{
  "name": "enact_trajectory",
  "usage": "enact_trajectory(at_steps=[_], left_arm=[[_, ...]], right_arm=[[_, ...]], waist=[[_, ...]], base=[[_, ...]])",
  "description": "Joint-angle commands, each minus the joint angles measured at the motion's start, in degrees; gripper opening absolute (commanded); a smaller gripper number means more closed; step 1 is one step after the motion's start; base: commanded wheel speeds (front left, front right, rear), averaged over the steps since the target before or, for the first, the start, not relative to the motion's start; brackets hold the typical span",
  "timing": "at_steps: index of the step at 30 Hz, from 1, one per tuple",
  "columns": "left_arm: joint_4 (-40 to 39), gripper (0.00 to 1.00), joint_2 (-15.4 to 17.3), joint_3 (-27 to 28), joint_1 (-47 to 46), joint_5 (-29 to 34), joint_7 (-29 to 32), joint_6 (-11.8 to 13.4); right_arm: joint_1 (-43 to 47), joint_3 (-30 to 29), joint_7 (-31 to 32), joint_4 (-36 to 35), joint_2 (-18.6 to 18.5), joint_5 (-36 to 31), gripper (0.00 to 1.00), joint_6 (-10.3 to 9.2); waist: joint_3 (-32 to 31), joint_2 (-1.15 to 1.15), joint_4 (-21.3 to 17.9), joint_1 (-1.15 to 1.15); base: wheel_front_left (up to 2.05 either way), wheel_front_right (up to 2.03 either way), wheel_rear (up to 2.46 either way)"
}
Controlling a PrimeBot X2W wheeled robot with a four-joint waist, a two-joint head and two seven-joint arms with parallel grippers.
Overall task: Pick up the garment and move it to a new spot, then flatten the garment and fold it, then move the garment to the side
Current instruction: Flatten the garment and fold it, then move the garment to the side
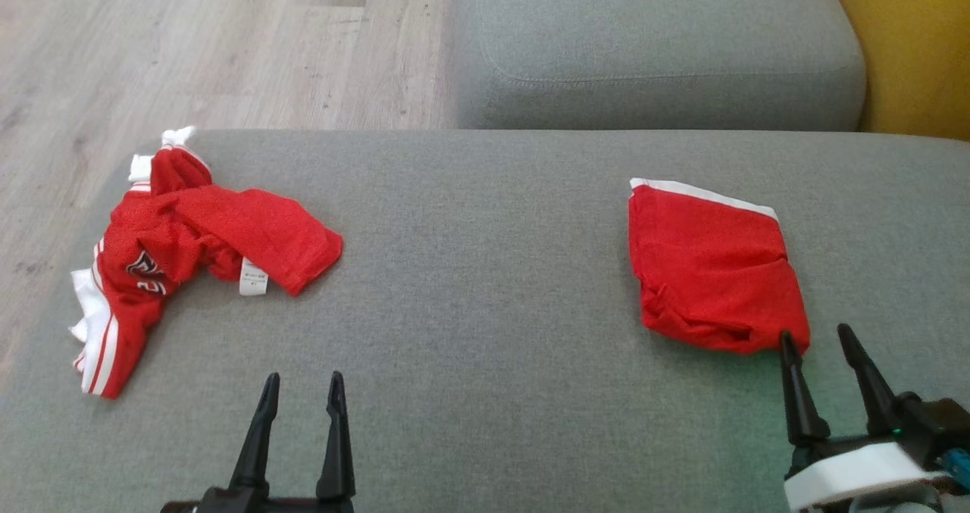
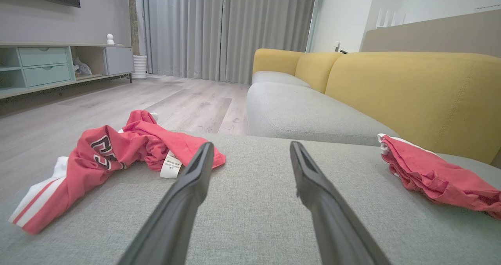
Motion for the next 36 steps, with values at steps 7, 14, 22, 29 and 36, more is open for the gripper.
enact_trajectory(at_steps=[7, 14, 22, 29, 36], left_arm=[[-1.1, 1.00, -0.2, 2.6, -1.6, 1.4, -0.3, -0.5], [-0.4, 1.00, -0.2, 3.5, -1.6, 1.9, -0.3, -1.1], [1.0, 1.00, -0.2, 4.5, -2.5, 3.3, -0.3, -2.0], [2.0, 1.00, -0.2, 4.2, -2.7, 3.4, -0.3, -2.4], [3.3, 1.00, -0.2, 4.0, -2.5, 3.3, -0.3, -2.4]], right_arm=[[-0.2, 1.9, -0.6, -1.8, -0.4, -2.5, 1.00, -0.05], [1.6, 1.7, -0.6, -2.8, 0.9, -4.2, 1.00, -0.05], [3.7, 2.8, -0.6, -4.0, 2.2, -6.4, 1.00, -0.05], [3.7, 3.4, -0.6, -4.6, 2.1, -7.3, 1.00, -0.05], [3.3, 3.7, -0.6, -4.5, 2.2, -7.2, 1.00, -0.05]], waist=[[-0.9, 0.00, -0.1, 0.00], [-1.6, 0.00, -0.4, 0.00], [-1.6, 0.00, -1.1, 0.00], [-1.3, 0.00, -1.8, 0.00], [-1.0, 0.00, -2.8, 0.00]], base=[[0.00, 0.00, 0.00], [0.00, 0.00, 0.00], [0.00, 0.00, 0.00], [0.00, 0.00, 0.00], [0.00, 0.00, 0.00]])
